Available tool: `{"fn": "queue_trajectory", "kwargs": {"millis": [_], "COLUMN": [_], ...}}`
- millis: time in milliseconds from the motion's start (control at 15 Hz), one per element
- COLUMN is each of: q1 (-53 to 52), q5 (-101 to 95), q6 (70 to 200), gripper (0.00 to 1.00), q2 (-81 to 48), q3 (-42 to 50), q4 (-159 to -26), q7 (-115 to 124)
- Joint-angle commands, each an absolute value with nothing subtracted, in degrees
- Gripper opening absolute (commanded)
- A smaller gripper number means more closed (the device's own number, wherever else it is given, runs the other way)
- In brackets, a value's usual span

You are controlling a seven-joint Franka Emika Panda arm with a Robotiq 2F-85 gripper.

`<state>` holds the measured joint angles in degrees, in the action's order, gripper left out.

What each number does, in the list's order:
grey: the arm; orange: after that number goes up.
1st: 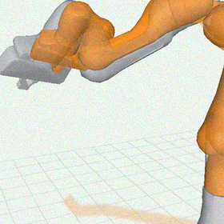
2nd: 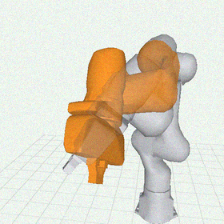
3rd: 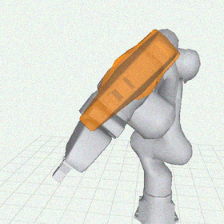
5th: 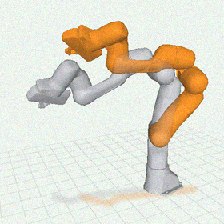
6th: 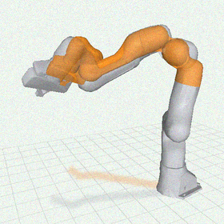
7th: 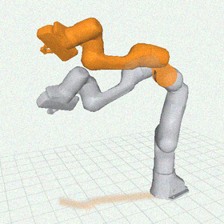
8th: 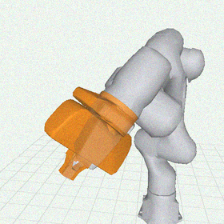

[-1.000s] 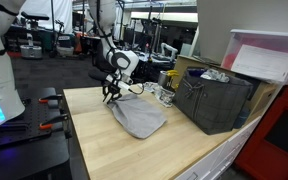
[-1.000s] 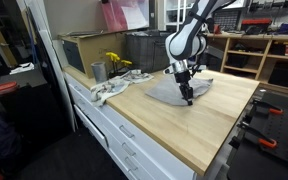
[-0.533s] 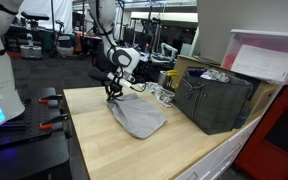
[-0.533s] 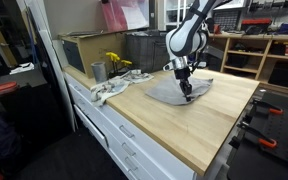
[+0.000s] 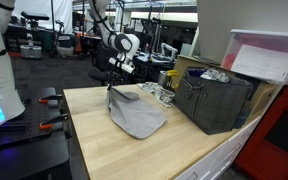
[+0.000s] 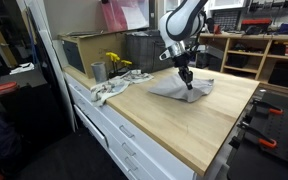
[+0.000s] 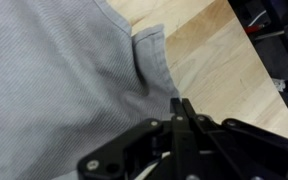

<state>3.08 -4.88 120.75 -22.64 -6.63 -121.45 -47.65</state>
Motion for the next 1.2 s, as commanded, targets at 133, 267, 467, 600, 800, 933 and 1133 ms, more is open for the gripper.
{"fn": "queue_trajectory", "kwargs": {"millis": [133,267,467,600,800,933,1133], "q1": [-3.7,-4.8,-5.3,-3.9,-0.9,1.3,4.2], "q5": [-19.0,-21.3,-23.3,-21.9,-18.6,-14.8,-8.4], "q6": [107.3,102.3,97.2,96.9,101.2,103.9,108.2], "gripper": [0.28,0.42,0.64,0.79,0.99,1.0,1.0], "q2": [-19.5,-19.4,-18.7,-18.2,-18.9,-20.7,-24.1], "q3": [-5.7,-6.1,-6.3,-6.0,-4.9,-4.2,-3.9], "q4": [-116.6,-114.6,-112.9,-111.9,-109.3,-106.1,-102.1], "q7": [-41.5,-40.6,-41.4,-42.6,-43.5,-44.1,-46.1]}}
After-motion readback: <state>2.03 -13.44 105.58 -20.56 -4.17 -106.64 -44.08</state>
